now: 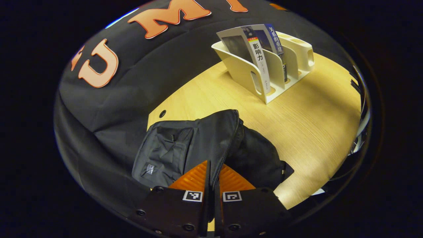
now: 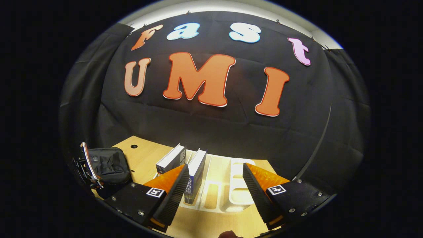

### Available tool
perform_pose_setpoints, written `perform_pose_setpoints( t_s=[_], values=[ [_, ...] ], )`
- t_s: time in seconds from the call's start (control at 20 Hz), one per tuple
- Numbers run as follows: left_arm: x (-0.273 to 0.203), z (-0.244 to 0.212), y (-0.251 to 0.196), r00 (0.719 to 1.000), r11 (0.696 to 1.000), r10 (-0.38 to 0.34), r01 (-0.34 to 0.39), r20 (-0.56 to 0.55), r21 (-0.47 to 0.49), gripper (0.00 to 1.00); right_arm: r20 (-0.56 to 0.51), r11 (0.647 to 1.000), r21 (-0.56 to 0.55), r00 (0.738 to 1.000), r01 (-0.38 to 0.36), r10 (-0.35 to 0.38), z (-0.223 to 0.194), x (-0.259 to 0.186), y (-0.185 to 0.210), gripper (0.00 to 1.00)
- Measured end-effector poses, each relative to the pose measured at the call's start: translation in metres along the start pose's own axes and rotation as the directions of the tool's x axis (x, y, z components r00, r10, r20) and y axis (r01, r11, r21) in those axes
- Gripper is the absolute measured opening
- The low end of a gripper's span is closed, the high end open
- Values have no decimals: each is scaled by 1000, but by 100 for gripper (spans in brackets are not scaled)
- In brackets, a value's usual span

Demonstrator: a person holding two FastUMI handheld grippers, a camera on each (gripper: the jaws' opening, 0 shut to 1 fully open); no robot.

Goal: Open the schoolbag, grab two books from the bookshelf and put them into the schoolbag.

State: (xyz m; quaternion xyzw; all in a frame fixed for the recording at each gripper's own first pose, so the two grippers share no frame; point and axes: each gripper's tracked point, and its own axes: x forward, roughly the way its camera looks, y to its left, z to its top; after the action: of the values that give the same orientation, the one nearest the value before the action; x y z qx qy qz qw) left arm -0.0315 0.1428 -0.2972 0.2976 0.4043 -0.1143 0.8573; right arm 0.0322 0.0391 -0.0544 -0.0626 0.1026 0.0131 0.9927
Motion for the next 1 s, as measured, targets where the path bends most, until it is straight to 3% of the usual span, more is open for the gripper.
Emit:
perform_pose_setpoints(
  t_s=[0.2, 0.4, 0.75, 1.0],
  values=[
    [-13, 6, 16, 987, 986, -162, 162, -4, -44, 6, -52, 1000, -3, 998, 18, -18, 11, 17, 21, 97],
    [-23, 19, 41, 964, 961, -265, 266, 18, -81, 6, -122, 998, -51, 992, 22, -28, 17, 37, 39, 97],
    [-40, 35, 75, 919, 914, -395, 393, -1, -97, 6, -228, 998, -58, 974, -13, -1, 33, 79, 70, 98],
    [-47, 46, 97, 887, 883, -461, 456, -23, -112, 6, -357, 997, 48, 931, -58, 71, 23, 107, 94, 97]
  ],
)
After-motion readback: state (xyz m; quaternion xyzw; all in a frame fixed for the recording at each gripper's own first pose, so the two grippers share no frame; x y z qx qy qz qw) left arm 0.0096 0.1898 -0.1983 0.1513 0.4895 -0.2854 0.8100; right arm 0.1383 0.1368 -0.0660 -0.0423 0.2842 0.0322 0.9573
